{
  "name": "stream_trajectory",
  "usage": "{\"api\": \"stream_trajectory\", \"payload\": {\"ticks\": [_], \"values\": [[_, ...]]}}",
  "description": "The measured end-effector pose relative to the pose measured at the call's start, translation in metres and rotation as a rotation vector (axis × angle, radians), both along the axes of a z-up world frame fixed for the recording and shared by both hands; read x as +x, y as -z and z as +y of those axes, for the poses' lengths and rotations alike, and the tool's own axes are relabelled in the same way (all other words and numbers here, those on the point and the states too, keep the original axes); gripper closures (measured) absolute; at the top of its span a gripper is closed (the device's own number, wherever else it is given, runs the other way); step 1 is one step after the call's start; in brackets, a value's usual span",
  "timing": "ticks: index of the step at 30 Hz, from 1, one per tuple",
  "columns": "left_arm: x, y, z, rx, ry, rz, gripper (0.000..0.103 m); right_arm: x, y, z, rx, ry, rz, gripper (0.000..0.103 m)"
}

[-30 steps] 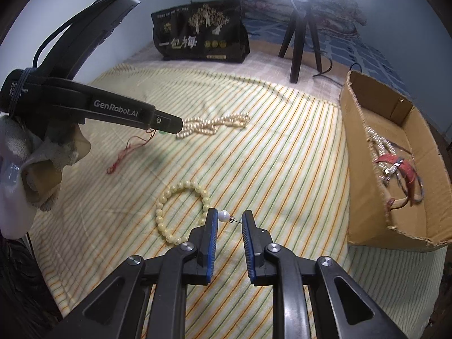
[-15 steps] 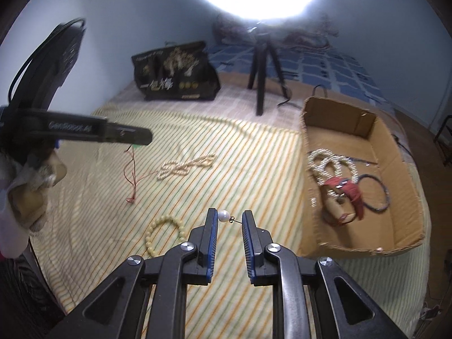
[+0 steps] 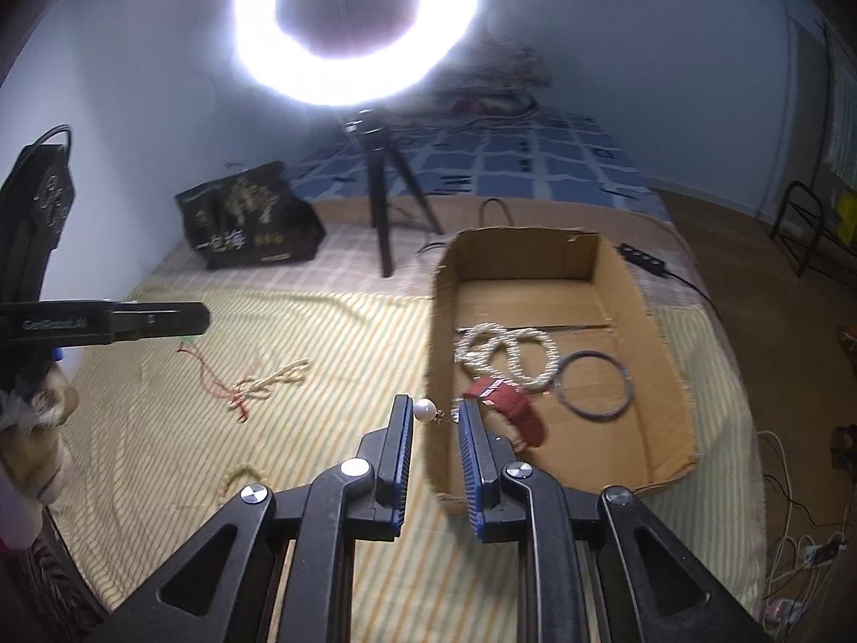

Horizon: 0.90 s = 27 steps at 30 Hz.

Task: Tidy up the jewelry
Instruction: 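Carry the jade pendant with the left tool while the right tool carries the earring over the box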

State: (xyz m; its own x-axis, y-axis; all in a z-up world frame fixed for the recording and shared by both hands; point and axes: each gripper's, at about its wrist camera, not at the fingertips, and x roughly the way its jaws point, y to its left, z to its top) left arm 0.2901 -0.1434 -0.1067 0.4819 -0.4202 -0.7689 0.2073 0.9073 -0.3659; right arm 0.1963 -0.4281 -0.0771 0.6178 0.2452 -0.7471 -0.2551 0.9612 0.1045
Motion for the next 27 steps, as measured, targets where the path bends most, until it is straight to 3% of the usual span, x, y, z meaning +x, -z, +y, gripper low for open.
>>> {"api": "stream_trajectory", "payload": {"ticks": [27], "values": [[0.077, -0.075, -0.123, -0.053, 0.166, -0.103, 0.071, 0.024, 0.017, -0.052, 0.009, 0.130, 0.026, 0.087]]}}
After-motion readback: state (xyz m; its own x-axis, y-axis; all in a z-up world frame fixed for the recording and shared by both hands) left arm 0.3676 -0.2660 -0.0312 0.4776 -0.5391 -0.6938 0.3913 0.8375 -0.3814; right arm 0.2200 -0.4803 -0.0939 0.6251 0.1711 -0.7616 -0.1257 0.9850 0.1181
